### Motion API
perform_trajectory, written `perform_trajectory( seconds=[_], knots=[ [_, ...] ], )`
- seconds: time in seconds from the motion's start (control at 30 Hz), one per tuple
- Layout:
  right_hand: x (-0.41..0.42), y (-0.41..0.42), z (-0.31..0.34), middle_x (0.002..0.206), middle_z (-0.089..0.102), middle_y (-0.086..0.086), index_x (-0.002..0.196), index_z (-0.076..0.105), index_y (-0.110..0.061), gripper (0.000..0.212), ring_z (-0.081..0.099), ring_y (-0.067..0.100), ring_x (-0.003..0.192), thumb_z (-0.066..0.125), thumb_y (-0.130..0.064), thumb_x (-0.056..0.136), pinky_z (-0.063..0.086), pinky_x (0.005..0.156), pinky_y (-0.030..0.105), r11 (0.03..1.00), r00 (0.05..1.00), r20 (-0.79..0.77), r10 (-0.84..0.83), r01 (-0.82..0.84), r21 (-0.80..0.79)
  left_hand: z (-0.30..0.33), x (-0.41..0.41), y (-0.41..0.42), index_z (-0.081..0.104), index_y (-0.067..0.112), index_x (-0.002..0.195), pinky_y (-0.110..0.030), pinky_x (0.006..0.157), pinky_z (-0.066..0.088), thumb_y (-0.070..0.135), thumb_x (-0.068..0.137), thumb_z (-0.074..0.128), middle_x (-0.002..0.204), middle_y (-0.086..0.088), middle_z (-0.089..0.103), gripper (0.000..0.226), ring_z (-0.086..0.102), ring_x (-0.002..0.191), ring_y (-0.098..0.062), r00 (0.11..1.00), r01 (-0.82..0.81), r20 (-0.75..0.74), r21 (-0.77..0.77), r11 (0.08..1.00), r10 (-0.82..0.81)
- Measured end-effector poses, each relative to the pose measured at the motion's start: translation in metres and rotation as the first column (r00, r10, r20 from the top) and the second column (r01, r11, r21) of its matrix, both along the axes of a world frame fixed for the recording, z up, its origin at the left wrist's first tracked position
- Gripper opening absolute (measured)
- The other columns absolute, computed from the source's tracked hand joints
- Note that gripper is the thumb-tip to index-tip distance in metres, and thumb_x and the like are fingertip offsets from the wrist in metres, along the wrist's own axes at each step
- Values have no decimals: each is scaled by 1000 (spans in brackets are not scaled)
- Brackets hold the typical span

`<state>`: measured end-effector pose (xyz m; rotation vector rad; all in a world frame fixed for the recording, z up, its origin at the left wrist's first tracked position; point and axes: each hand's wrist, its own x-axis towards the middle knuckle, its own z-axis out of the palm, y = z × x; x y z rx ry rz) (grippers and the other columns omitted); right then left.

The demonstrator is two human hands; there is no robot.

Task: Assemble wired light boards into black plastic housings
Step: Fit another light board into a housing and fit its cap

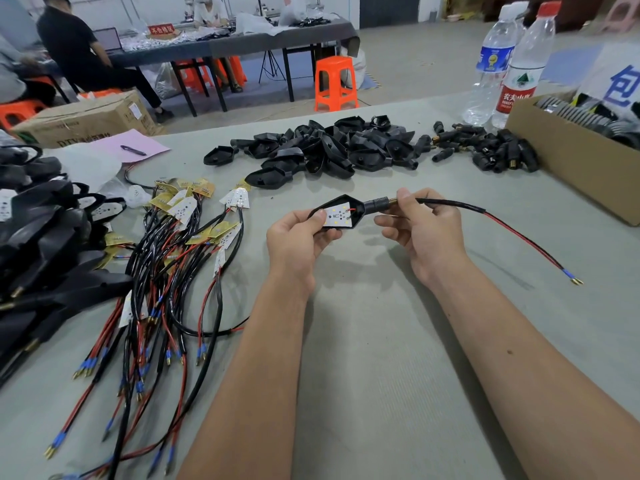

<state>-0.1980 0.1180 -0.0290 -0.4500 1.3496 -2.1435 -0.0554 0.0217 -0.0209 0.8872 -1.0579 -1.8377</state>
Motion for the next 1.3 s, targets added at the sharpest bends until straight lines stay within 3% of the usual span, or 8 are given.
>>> perform_trajectory(
  seconds=[0.17,0.3,0.4,0.77,1.03,1.23,1.27,1.3],
  knots=[
    [3,-2,0,81,75,13,88,68,-5,25,72,21,67,64,-24,102,53,52,25,999,1000,6,4,-4,35,0,2,-4,65,0,89,-22,61,56,-2,96,64,77,-11,75,8,68,63,-25,999,-45,3,-4,999,45],
    [-1,-1,0,80,74,11,94,66,-8,8,68,17,64,69,-14,98,51,52,23,995,989,118,-86,91,-41,0,3,-5,65,0,88,-21,62,57,-2,96,65,81,-13,76,8,68,64,-25,999,-43,5,-3,999,43],
    [-2,0,-1,72,69,8,89,66,-8,10,62,14,57,75,-8,93,49,50,22,988,978,152,-140,148,-41,-1,4,-4,65,-1,89,-22,64,58,-2,96,65,82,-14,76,8,69,63,-24,999,-35,25,-27,999,36],
    [-23,15,4,65,61,5,81,62,-8,16,52,10,53,71,-4,93,39,44,17,978,983,77,169,-177,110,-4,24,-23,68,-3,86,-20,60,57,-4,94,66,79,-16,75,8,70,62,-26,993,100,78,-68,993,-94],
    [-20,12,1,67,64,6,85,67,-4,12,56,9,53,75,-9,92,45,47,17,982,990,58,132,-138,127,-5,23,-22,68,-4,89,-20,62,57,-3,95,66,78,-14,75,6,68,62,-24,993,88,83,-85,993,-81],
    [-1,5,1,61,67,6,72,69,-7,46,53,12,46,70,-48,94,41,40,24,916,926,-324,193,-53,397,-5,17,-19,69,1,87,-23,67,60,0,94,69,82,-13,75,7,65,57,-18,995,-34,92,-88,996,42],
    [1,4,-1,61,67,2,71,68,-10,44,52,9,46,70,-47,94,40,44,24,917,869,-471,155,50,396,-5,17,-20,69,2,86,-24,68,61,0,94,69,84,-14,75,8,65,55,-17,992,-52,111,-102,993,64],
    [2,4,-3,64,67,-2,73,68,-13,37,51,4,50,71,-44,93,41,50,22,911,754,-649,104,190,367,-6,18,-21,69,2,86,-26,69,61,2,94,69,85,-14,75,8,65,54,-16,987,-64,137,-125,990,81]
  ],
)
